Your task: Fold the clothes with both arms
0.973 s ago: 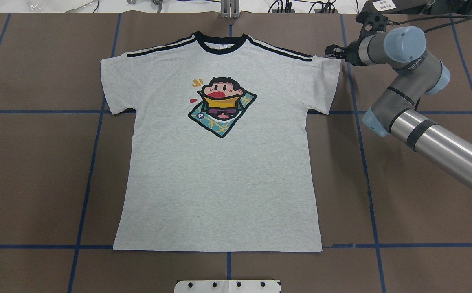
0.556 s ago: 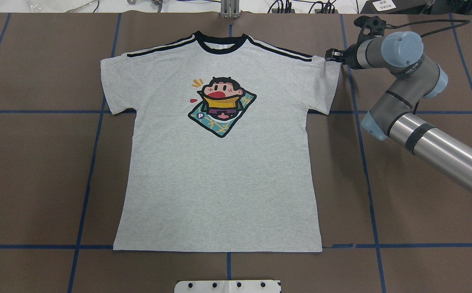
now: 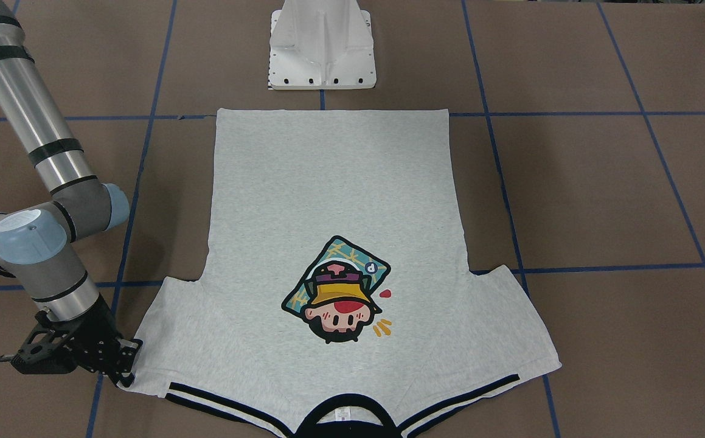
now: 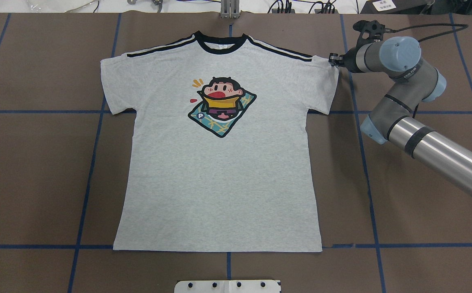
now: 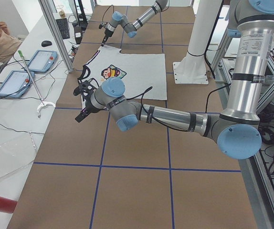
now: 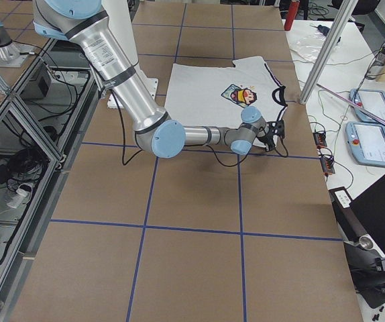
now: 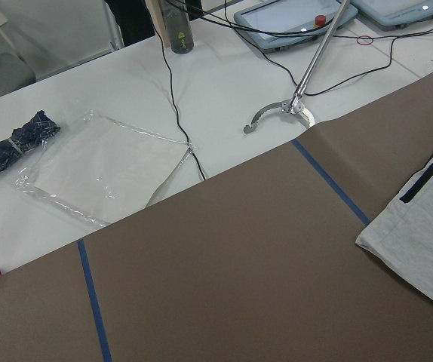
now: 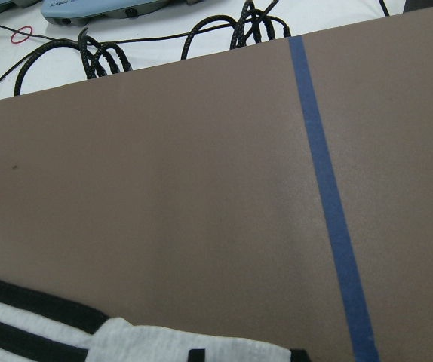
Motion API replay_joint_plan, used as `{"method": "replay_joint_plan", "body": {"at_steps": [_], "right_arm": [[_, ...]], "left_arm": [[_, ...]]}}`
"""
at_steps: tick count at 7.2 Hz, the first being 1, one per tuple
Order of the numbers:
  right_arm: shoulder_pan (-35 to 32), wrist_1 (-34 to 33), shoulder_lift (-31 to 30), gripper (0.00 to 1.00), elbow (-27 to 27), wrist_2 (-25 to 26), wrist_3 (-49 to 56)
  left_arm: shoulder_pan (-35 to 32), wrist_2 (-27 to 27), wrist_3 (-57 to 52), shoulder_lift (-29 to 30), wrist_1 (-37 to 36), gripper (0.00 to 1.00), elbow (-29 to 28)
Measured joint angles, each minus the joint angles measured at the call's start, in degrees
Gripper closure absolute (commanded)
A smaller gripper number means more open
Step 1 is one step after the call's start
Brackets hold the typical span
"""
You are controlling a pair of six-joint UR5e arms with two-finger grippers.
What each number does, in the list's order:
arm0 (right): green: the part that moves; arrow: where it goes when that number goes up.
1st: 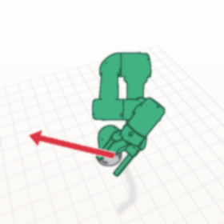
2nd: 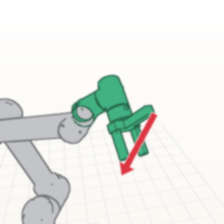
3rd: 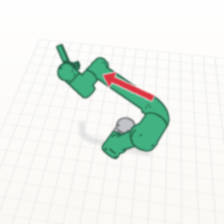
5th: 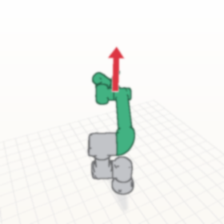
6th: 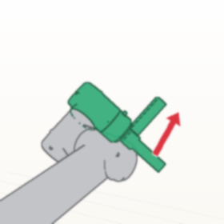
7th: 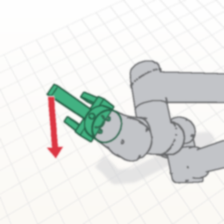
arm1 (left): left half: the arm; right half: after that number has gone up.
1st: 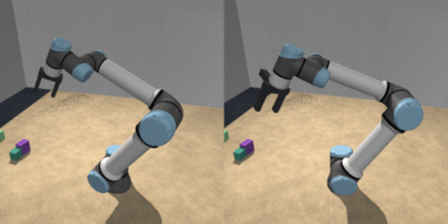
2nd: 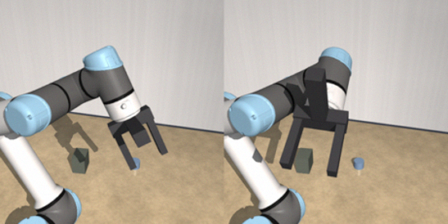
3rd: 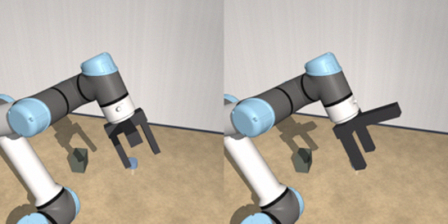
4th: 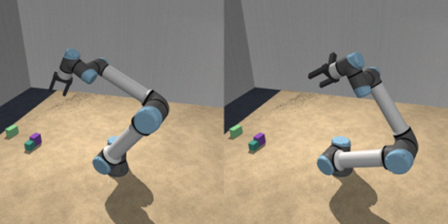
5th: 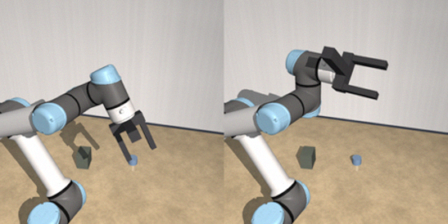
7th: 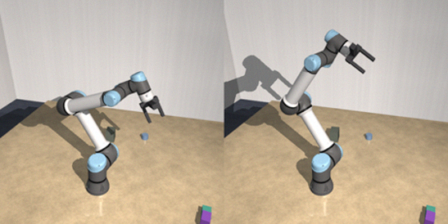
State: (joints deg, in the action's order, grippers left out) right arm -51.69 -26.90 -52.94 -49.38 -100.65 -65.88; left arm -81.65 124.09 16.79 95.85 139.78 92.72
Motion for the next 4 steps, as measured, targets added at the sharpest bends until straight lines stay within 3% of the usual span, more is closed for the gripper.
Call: {"method": "replay_joint_plan", "body": {"at_steps": [2, 4], "right_arm": [[0.00, -0.93, -1.46, 1.00, -2.05, 0.18, 0.57], [1.04, -10.42, -1.86, 1.00, -8.40, 3.16, 1.23]], "left_arm": [[0.00, 0.01, 0.00, -0.10, 0.08, 0.00, -0.01], [0.00, -0.02, 0.05, -0.17, 1.26, 0.00, -0.80]]}}
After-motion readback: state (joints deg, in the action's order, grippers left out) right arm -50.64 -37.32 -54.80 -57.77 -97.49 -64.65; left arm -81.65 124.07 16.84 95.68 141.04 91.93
